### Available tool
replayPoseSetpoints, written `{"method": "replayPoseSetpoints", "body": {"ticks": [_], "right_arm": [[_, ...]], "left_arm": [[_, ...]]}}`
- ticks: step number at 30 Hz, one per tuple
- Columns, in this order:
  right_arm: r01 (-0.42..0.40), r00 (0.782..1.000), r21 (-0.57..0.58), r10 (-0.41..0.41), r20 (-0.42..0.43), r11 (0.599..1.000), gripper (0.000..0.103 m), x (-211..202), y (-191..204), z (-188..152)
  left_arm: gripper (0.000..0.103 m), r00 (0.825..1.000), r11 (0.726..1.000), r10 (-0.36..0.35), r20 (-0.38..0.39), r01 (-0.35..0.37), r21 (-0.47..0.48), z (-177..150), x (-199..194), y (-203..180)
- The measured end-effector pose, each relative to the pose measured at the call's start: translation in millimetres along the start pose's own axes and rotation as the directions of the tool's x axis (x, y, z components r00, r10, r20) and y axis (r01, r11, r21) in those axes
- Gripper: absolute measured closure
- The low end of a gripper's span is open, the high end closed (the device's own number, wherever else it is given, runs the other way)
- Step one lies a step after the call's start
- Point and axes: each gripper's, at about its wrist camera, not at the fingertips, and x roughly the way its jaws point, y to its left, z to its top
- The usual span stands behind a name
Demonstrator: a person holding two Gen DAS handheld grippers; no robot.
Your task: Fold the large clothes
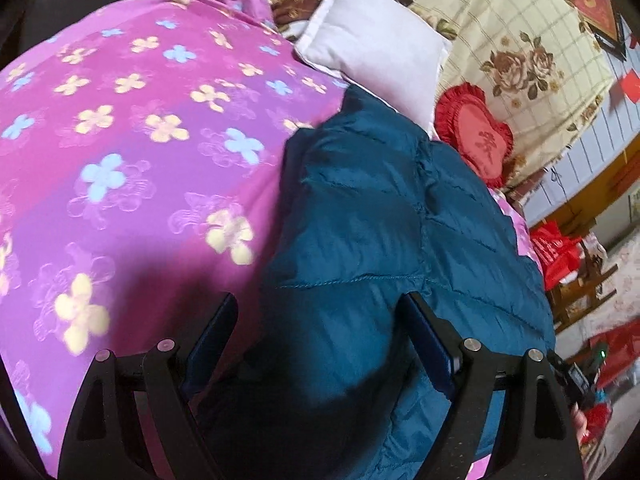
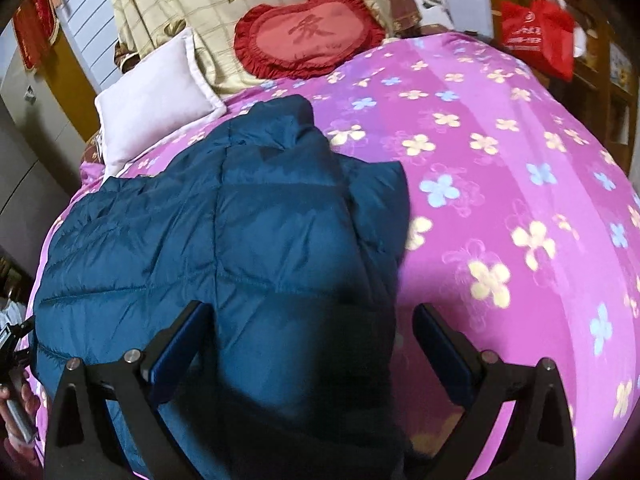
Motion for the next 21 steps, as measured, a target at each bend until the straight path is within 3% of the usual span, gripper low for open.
{"method": "replayPoseSetpoints", "body": {"ticks": [6, 13, 18, 21], "right_arm": [[-0.064, 0.994, 0.038, 0.068, -0.091, 0.997, 0.0, 23, -10, 24], [-0.11, 0.984, 0.026, 0.112, -0.136, 0.994, 0.0, 46, -9, 33], [-0.145, 0.978, 0.055, 0.151, -0.142, 0.988, 0.0, 55, -12, 34], [-0.146, 0.979, 0.057, 0.153, -0.134, 0.988, 0.004, 56, -8, 32]], "left_arm": [[0.032, 0.997, 0.999, -0.043, -0.064, 0.041, -0.031, 10, 19, 5], [0.019, 0.998, 0.999, -0.021, -0.057, 0.023, 0.041, 10, 27, -8], [0.019, 0.998, 0.998, -0.036, -0.052, 0.039, 0.058, 10, 31, -13], [0.041, 0.994, 0.994, -0.089, -0.065, 0.093, 0.054, 8, 33, -17]]}}
